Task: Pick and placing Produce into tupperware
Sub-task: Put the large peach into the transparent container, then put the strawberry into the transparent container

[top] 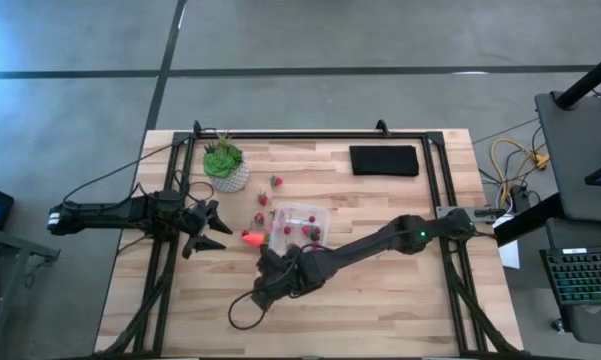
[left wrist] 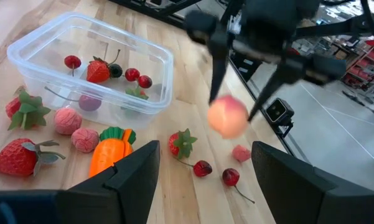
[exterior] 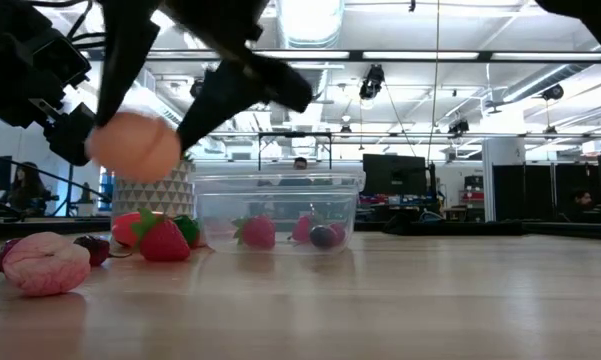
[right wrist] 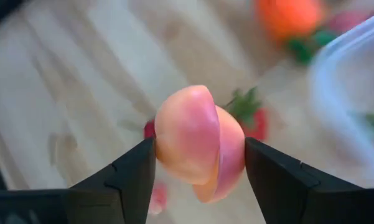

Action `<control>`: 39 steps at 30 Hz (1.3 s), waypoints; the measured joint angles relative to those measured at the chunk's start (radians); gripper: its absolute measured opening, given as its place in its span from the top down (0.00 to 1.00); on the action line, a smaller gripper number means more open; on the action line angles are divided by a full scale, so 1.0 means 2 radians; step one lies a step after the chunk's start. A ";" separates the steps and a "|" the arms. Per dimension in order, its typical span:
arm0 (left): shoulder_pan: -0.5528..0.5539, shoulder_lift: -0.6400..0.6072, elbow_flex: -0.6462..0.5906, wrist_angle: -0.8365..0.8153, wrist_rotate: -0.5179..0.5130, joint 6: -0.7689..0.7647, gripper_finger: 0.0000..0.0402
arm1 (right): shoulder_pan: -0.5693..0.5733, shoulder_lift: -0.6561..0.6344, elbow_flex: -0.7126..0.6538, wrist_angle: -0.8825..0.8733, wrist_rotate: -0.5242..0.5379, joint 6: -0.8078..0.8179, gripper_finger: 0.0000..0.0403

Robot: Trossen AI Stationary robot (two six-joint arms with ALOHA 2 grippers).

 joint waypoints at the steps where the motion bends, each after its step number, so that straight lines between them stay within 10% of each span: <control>1: 0.000 0.000 0.000 0.000 0.000 0.000 0.40 | 0.000 -0.006 0.000 -0.010 0.018 0.007 0.45; 12: 0.000 0.000 0.000 0.000 0.000 0.000 0.40 | -0.024 -0.047 0.000 -0.230 0.099 0.111 0.45; 39: 0.000 0.000 0.000 0.000 0.000 0.000 0.40 | -0.057 -0.046 -0.001 -0.204 0.078 0.077 0.19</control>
